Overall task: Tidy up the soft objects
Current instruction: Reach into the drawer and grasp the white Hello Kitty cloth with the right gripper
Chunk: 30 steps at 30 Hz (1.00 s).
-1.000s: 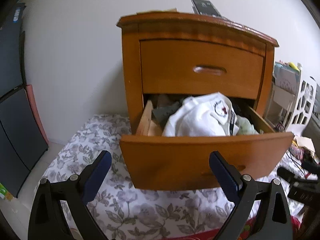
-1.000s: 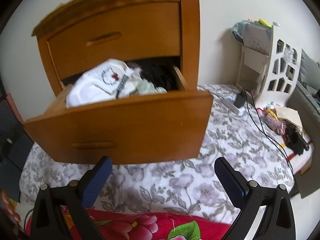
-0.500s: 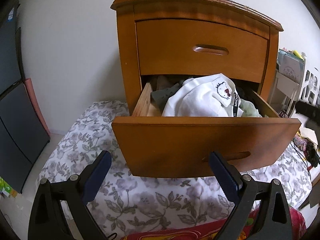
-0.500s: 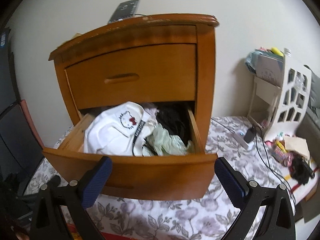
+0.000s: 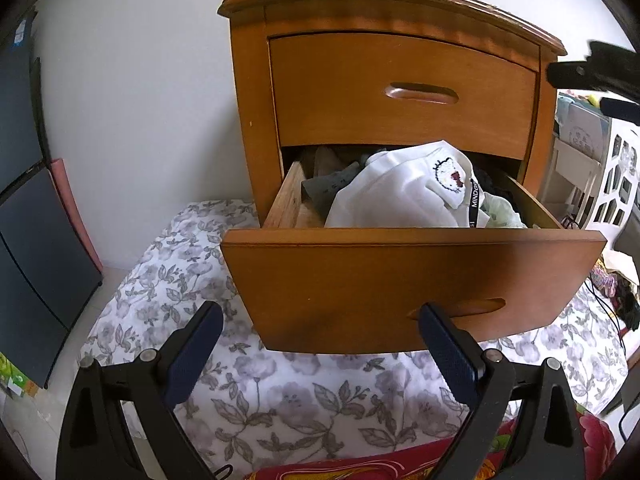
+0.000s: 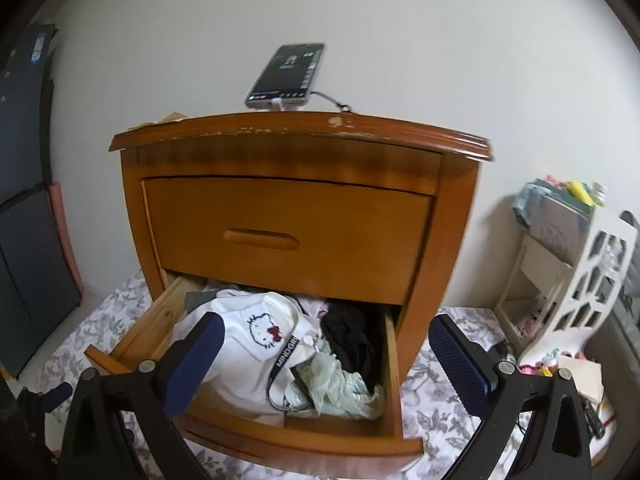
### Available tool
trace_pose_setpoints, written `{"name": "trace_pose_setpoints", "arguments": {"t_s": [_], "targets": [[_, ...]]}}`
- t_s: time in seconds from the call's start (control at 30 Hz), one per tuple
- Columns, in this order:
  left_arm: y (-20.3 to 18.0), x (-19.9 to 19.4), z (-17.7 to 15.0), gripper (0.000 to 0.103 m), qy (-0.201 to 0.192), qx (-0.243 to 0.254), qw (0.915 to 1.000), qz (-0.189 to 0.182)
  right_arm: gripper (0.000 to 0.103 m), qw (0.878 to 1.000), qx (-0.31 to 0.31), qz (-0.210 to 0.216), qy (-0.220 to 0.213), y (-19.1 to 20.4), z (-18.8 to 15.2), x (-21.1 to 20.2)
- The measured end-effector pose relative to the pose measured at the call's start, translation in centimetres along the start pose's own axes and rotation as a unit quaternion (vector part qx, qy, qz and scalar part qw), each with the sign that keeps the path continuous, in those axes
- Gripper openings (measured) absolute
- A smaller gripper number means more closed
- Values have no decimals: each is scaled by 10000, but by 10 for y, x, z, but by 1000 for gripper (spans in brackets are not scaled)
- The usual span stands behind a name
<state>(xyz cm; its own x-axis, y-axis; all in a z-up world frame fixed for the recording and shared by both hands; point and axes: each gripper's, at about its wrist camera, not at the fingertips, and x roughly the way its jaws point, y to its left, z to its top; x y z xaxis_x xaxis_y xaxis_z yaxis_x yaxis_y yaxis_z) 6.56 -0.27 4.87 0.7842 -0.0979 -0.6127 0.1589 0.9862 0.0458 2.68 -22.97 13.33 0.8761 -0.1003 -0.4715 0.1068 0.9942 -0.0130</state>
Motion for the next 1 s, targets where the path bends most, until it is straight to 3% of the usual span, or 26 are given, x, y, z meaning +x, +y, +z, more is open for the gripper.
{"name": "trace_pose_setpoints", "arguments": {"t_s": [0.27, 0.5, 0.9, 1.0], "targets": [[8, 5, -1, 98, 129, -207, 9994, 229, 103, 9949, -189, 478, 873, 27, 14, 48], [10, 11, -2, 98, 273, -260, 9988, 312, 101, 9819, -622, 740, 1627, 69, -10, 85], [10, 14, -1, 98, 365, -236, 9987, 267, 80, 9647, -1013, 911, 2255, 109, -34, 125], [10, 16, -1, 98, 391, -219, 9987, 251, 79, 9634, -1018, 887, 2316, 113, -36, 131]]}}
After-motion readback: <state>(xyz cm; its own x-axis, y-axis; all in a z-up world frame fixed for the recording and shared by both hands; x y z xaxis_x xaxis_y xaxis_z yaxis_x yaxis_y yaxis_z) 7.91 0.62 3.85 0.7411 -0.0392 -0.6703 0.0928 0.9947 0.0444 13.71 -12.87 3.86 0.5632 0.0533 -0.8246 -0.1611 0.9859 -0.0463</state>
